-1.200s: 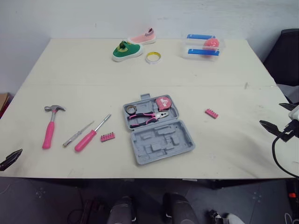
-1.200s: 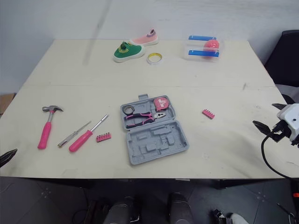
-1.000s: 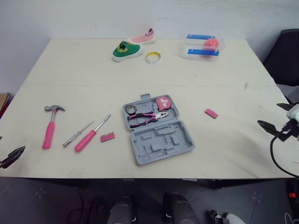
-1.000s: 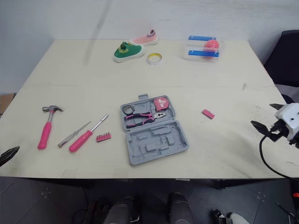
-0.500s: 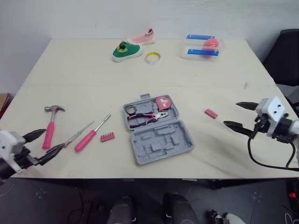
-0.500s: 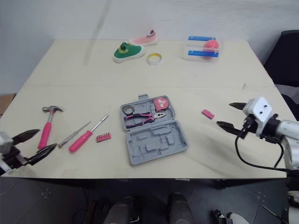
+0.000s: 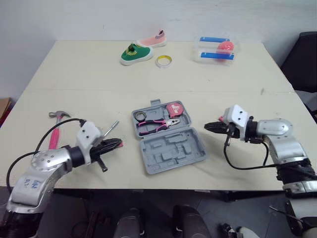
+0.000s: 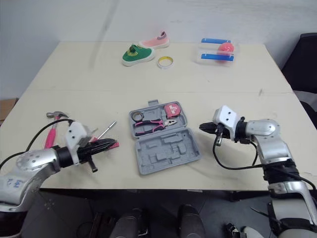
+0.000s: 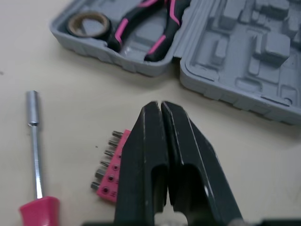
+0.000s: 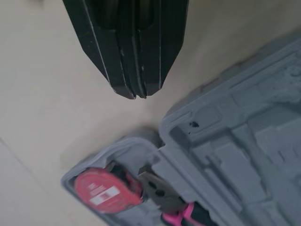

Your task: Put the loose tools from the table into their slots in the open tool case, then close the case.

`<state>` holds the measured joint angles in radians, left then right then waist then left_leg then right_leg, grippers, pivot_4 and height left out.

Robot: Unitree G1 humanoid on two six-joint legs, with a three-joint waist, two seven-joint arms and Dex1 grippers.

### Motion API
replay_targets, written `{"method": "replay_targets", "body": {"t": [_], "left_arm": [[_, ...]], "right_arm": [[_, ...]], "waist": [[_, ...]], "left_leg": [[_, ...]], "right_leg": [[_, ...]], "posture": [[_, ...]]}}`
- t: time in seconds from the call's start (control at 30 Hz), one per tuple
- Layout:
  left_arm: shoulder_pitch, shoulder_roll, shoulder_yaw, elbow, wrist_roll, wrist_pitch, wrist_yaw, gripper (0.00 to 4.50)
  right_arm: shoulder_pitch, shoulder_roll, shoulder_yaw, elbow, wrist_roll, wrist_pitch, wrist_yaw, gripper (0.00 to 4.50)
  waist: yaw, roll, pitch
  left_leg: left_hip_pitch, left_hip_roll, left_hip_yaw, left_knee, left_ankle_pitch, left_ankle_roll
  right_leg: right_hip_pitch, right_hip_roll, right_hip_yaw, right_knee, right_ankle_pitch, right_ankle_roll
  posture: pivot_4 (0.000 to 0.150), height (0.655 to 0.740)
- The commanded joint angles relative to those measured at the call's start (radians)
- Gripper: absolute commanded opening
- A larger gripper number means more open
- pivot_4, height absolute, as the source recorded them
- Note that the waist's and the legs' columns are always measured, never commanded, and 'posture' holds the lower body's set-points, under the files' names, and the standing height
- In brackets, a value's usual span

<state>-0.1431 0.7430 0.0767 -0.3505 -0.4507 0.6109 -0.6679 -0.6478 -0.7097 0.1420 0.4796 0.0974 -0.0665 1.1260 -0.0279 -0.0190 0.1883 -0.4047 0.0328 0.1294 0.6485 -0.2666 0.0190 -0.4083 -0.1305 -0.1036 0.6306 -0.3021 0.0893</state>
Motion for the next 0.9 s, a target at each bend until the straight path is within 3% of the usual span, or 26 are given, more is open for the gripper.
{"method": "replay_targets", "body": {"t": [0.03, 0.5, 0.9], "left_arm": [[-0.042, -0.017, -0.057, 0.005, 0.031, 0.047, 0.020, 0.00], [-0.202, -0.131, -0.196, 0.158, 0.171, 0.039, 0.050, 0.00], [-0.271, -0.221, -0.282, 0.221, 0.262, -0.011, 0.039, 0.00]], "right_arm": [[-0.055, 0.023, 0.013, 0.066, -0.054, -0.066, -0.030, 0.04], [-0.154, 0.153, 0.027, 0.290, -0.116, -0.190, -0.109, 0.04], [-0.044, 0.113, -0.015, 0.123, -0.041, -0.112, -0.003, 0.04]], "waist": [[0.000, 0.000, 0.000], [-0.001, 0.000, 0.000], [0.010, 0.000, 0.000]], "left_leg": [[0.000, 0.000, 0.000, 0.000, 0.000, 0.000], [0.000, 0.000, 0.000, 0.002, 0.001, 0.000], [0.000, -0.002, -0.001, 0.004, 0.002, 0.001]], "right_leg": [[0.000, 0.001, 0.000, 0.000, 0.000, 0.000], [0.000, 0.001, 0.001, 0.006, 0.000, 0.000], [0.001, 0.000, 0.000, 0.007, 0.000, 0.000]], "posture": [[0.150, 0.7400], [0.150, 0.7400], [0.150, 0.7400]]}}
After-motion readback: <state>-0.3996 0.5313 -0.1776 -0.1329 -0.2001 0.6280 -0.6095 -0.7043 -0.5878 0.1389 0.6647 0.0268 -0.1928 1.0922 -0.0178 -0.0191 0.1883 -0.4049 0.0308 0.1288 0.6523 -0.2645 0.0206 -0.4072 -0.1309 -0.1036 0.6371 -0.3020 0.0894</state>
